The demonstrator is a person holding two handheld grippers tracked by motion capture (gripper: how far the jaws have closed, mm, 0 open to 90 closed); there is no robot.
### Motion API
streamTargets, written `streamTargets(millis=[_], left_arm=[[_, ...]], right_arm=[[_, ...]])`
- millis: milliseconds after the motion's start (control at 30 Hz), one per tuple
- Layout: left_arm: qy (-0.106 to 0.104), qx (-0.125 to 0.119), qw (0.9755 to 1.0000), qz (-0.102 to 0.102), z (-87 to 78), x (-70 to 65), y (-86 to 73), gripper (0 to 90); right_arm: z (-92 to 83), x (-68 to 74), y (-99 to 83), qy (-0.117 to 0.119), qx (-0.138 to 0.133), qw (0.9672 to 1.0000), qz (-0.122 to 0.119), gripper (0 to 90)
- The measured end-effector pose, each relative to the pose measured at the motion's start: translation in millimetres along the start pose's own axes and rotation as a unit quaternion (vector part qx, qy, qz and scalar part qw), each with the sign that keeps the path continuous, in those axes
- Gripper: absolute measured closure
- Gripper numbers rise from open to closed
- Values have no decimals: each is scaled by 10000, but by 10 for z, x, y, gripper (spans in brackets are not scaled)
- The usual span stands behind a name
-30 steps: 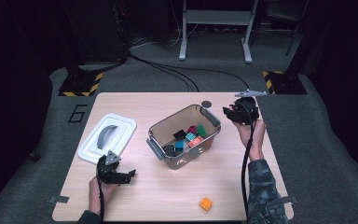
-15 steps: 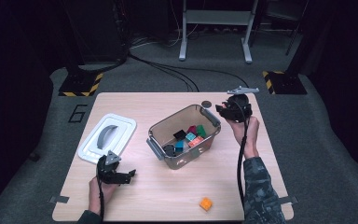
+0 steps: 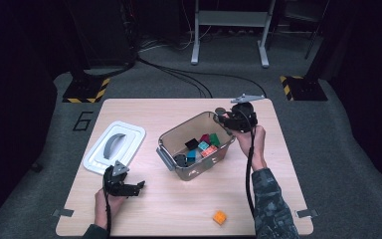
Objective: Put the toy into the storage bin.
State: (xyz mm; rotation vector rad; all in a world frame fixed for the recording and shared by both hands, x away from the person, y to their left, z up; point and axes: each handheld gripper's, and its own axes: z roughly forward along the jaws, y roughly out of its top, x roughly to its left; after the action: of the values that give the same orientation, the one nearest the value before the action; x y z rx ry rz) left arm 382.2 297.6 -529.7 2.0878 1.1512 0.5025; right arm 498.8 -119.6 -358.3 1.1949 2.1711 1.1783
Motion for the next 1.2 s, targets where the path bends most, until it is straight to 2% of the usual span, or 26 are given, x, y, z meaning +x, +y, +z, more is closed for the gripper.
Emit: streamTargets(millis=[367, 733, 1000, 1067, 1200], left_arm=[[1, 0, 10000, -2, 0, -1, 0, 68], [1, 0, 10000, -1, 0, 0, 0, 68], [1, 0, 10000, -3, 0, 0, 0, 68], [3, 2, 10000, -3, -1, 0, 0, 69], [4, -1, 10000, -5, 0, 0, 0, 68]], right_arm=[[162, 100, -169, 253, 317, 9992, -31, 662], [200, 77, -348, 327, 570, 9978, 54, 660], [209, 90, -383, 362, 591, 9976, -9, 654], [206, 98, -382, 396, 626, 9972, -39, 631], [165, 116, -374, 402, 647, 9971, -28, 501]])
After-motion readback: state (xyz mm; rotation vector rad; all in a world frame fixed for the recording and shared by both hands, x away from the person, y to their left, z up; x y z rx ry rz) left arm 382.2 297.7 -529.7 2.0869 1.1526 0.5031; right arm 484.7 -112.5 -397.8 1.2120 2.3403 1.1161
